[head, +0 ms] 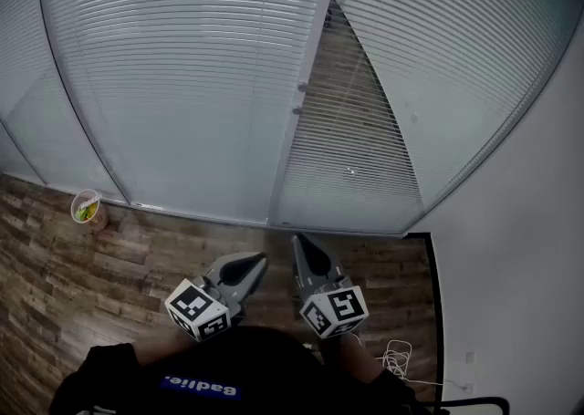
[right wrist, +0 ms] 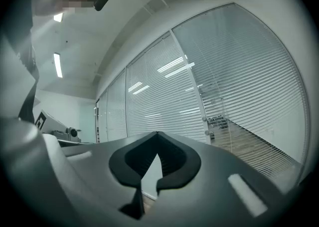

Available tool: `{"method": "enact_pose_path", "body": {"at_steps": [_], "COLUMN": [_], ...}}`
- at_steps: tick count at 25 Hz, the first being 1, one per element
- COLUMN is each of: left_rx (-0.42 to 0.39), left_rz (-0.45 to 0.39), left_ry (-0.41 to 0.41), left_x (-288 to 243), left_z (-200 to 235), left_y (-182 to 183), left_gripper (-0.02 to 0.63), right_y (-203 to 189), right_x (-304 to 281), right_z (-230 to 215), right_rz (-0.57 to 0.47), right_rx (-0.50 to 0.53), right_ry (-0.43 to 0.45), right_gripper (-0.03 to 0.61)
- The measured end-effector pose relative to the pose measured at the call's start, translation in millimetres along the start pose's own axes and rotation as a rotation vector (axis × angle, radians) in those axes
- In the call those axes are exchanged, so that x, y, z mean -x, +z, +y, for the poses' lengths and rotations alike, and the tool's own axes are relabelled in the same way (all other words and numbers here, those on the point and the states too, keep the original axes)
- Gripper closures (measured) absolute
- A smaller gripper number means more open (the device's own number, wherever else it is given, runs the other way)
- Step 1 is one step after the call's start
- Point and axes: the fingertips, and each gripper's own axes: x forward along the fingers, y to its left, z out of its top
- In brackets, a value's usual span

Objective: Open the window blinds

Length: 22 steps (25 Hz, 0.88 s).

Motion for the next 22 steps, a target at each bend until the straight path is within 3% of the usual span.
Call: {"method": "enact_pose_path", "body": {"at_steps": [13,22], "left_rx": [0.002,0.008], "left_rz": [-0.019,-0.027], "left_ry": [0.019,0.095], "left_x": [-5,-24], "left_z": [2,4], "left_y": [-4,-10], "left_gripper": [0.614,0.614], "right_y": [2,-3], "right_x": [0,2], "right_z": [-7,-40], "right_rz": [-0.030,0.007], "right_rx": [-0.006,0.023], "right_ry": [0.017,0.007], "right_gripper": [0.575,0.575]}}
